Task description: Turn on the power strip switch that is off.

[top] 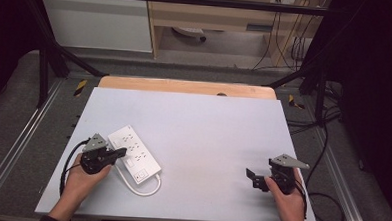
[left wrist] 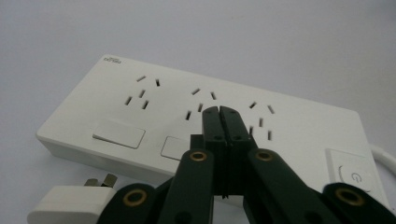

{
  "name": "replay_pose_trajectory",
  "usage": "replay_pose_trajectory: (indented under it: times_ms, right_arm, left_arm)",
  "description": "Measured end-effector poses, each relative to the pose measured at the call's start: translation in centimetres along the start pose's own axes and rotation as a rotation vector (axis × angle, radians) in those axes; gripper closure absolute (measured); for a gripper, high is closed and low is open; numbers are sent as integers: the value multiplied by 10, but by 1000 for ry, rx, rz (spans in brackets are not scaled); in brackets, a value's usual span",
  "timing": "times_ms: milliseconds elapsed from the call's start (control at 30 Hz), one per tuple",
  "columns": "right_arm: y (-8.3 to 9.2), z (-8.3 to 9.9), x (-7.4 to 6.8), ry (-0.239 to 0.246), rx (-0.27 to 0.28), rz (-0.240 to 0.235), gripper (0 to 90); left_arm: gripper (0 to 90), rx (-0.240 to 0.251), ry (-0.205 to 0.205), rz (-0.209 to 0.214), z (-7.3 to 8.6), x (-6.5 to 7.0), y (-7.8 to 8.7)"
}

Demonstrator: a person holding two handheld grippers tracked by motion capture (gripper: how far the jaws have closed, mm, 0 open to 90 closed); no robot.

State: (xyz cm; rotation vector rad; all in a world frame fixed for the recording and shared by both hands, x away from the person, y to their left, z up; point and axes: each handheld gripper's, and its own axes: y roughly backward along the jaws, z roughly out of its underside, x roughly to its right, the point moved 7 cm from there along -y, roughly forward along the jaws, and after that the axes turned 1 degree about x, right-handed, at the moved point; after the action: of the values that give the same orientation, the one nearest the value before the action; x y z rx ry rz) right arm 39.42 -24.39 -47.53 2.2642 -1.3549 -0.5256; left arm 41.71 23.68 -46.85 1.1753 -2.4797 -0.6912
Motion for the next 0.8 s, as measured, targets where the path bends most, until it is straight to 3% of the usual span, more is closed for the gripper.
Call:
replay_pose_trajectory:
  times_ms: [333,800]
  right_arm:
    - [0,0,-1,8,-2,2,31]
    - [0,0,-1,7,-4,3,31]
  left_arm:
    - [900,-40,-19,4,4,0,-3]
    - [900,-39,-24,0,4,1,-4]
